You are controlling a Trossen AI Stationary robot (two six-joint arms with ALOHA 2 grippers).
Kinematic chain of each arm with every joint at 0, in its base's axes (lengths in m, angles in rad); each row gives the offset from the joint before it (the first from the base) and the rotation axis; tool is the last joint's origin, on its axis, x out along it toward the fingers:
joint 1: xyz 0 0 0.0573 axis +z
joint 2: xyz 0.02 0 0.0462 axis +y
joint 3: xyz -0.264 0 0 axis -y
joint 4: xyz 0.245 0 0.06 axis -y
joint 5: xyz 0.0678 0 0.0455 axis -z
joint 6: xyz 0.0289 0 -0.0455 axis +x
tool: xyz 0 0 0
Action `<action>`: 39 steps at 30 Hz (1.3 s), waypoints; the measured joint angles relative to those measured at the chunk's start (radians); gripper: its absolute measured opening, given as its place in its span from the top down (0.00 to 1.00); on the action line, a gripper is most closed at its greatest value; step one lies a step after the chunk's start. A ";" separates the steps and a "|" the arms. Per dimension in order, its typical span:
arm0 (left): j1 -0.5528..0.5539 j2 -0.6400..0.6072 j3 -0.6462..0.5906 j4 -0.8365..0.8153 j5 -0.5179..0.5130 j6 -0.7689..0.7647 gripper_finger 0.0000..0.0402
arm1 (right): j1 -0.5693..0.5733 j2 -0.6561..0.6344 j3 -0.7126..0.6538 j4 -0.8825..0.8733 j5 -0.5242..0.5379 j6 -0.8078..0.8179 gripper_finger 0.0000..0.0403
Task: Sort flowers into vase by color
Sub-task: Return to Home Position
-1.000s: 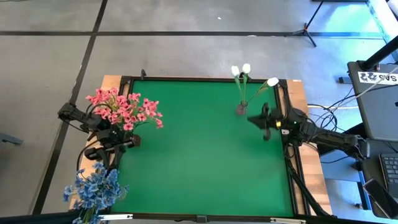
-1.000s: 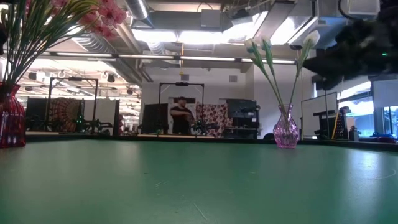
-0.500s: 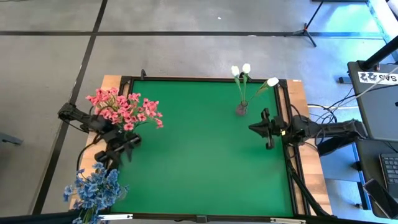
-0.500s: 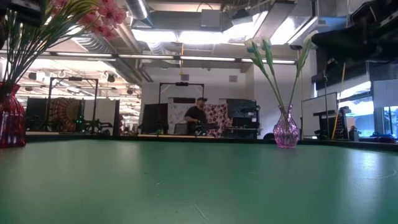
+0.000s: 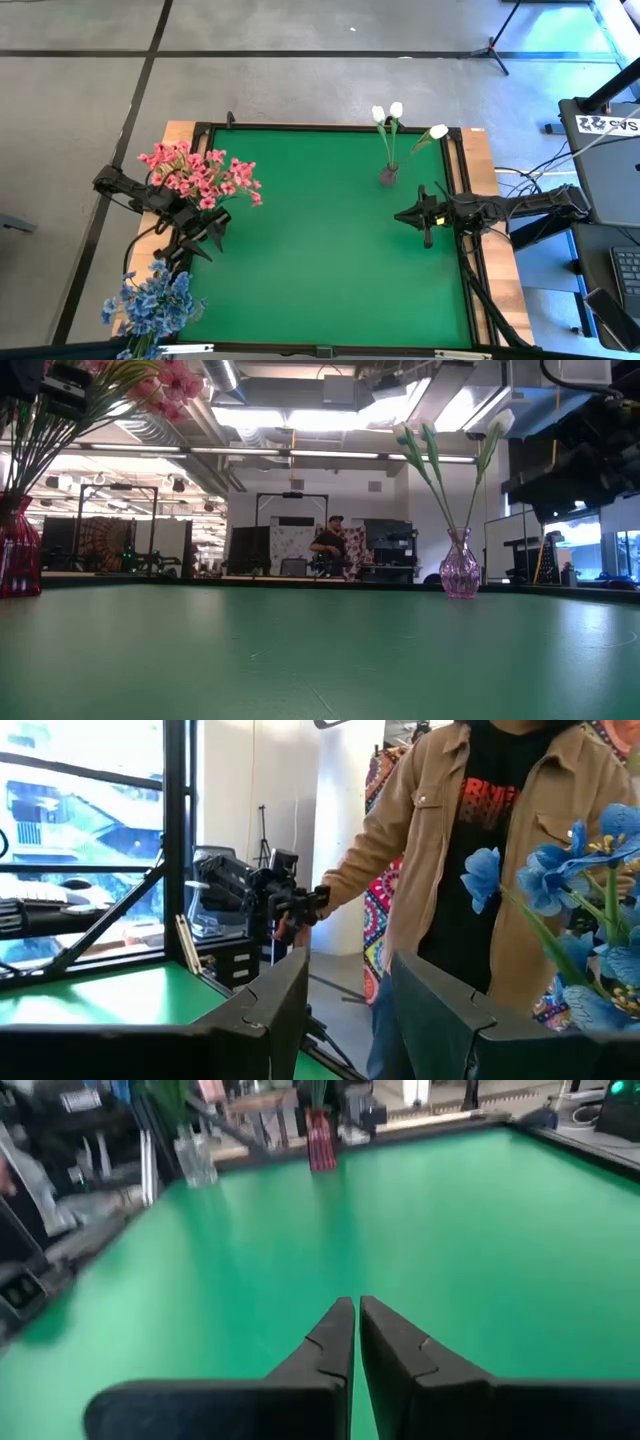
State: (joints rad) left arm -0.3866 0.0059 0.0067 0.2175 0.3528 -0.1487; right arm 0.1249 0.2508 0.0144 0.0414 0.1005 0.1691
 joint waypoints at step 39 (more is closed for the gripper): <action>0.000 0.000 0.000 0.002 0.004 0.000 0.65 | 0.000 0.009 0.000 0.008 0.012 -0.011 0.94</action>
State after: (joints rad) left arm -0.3866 0.0063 0.0067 0.2195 0.3566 -0.1490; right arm 0.1246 0.2600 0.0139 0.0490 0.1123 0.1585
